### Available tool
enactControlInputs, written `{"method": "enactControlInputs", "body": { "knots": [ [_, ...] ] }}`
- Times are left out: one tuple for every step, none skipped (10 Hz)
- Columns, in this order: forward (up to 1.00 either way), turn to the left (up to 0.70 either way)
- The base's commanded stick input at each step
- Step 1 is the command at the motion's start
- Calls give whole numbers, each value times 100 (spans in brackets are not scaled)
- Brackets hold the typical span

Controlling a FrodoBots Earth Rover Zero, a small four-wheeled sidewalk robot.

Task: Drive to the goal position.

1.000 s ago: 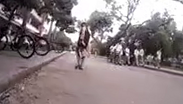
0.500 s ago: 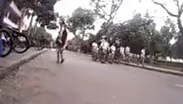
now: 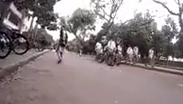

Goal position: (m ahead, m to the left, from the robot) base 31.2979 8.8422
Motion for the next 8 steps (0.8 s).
{"method": "enactControlInputs", "body": {
  "knots": [
    [70,0],
    [70,27],
    [70,27],
    [70,0],
    [70,0],
    [70,0],
    [70,3],
    [70,16]
  ]
}}
